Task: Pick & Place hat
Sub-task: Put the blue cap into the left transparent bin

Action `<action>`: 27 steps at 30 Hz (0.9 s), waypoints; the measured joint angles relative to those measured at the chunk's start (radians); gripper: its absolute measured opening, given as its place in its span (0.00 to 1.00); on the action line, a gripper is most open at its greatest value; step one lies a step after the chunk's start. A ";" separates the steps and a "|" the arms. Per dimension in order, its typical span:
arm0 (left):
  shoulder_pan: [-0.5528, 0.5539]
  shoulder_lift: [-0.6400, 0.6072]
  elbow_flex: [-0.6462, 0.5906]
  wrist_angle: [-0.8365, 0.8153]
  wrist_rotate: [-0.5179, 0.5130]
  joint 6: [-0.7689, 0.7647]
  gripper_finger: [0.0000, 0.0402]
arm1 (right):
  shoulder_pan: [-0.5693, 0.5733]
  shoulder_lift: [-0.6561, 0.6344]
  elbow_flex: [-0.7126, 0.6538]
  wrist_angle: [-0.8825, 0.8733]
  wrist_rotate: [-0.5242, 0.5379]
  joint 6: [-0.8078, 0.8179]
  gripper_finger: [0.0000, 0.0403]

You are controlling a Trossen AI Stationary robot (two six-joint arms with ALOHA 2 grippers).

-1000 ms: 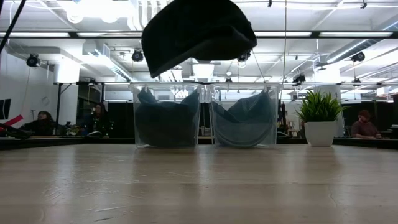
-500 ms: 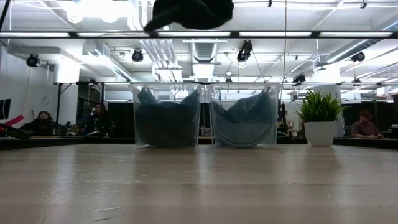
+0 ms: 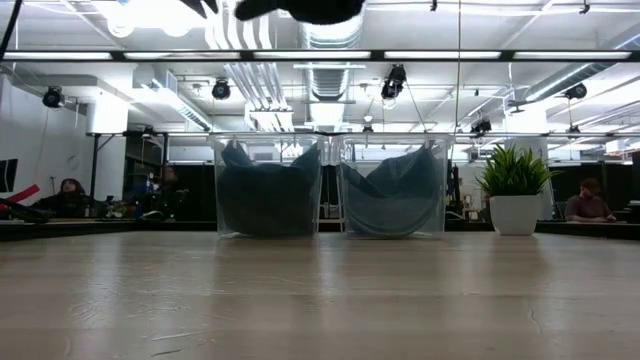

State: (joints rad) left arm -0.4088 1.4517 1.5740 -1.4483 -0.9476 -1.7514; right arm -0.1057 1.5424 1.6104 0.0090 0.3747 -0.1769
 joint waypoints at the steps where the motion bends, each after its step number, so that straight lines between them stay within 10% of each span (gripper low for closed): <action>1: 0.000 -0.001 -0.007 0.000 -0.022 -0.014 0.14 | -0.004 0.000 0.000 0.011 0.003 0.005 0.03; 27: -0.010 -0.109 -0.024 0.033 -0.259 0.094 0.14 | -0.073 0.033 -0.024 0.108 0.019 0.099 0.03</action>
State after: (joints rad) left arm -0.4183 1.3429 1.5505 -1.4157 -1.2068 -1.6578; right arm -0.1787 1.5749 1.5860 0.1169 0.3935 -0.0779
